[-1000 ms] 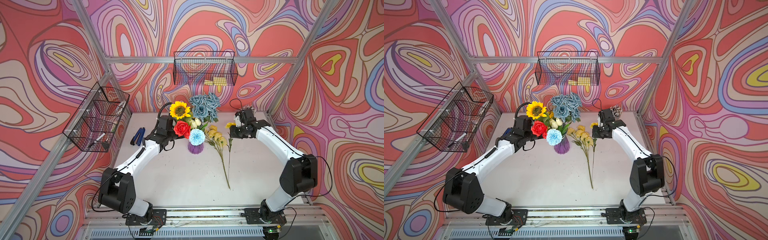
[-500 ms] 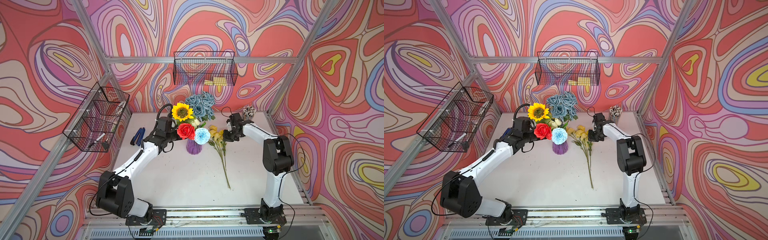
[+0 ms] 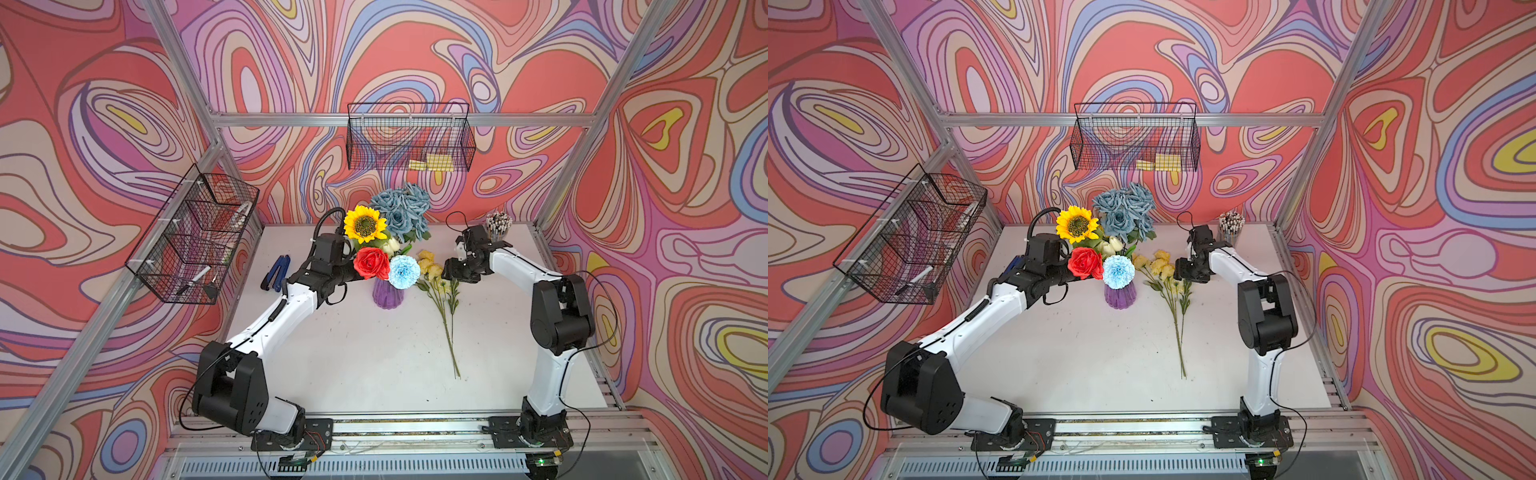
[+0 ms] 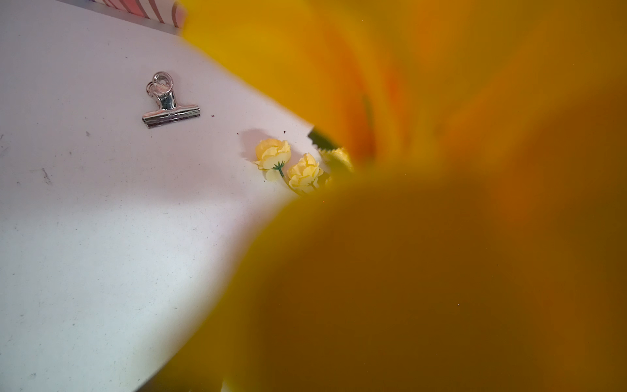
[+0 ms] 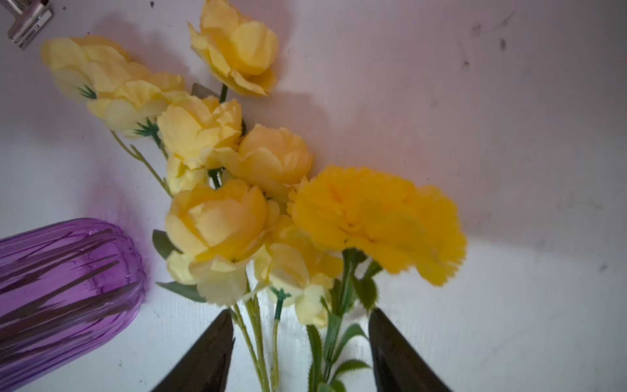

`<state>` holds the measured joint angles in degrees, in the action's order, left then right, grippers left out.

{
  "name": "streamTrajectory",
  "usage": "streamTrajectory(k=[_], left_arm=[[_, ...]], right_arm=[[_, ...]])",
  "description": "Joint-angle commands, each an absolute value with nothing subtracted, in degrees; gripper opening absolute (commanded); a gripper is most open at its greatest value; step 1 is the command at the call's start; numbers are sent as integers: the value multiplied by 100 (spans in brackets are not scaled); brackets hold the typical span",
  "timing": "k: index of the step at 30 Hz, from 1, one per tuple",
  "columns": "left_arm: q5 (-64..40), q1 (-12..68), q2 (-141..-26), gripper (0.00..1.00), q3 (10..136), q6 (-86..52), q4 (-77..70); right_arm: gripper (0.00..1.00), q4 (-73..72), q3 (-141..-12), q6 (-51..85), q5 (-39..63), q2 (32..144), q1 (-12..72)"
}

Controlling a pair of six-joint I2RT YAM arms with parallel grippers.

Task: Pick out yellow flowers from the vase
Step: Place the flower at the center of the board, then adjust the vase at the center of the board.

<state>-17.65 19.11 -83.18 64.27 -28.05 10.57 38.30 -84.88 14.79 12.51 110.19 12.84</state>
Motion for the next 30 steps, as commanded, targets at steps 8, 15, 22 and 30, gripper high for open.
streamTrajectory(k=[8, 15, 22, 30], left_arm=[[-1638, 1879, -8235, 80, 6456, -2722, 1266], [-1687, 1873, -8234, 80, 6363, -2778, 1125], [-1750, 1875, -8257, 79, 6422, -2777, 1098], [-1752, 1880, -8256, 79, 6435, -2728, 1125]], right_arm=[[66, 1898, -7656, 3088, 3225, 9060, 1470], [59, 1381, -7771, 3559, 3522, 9556, 2177], [47, 1603, -8129, 3435, 3464, 9830, 2443], [44, 1697, -8208, 3402, 3475, 9792, 2454]])
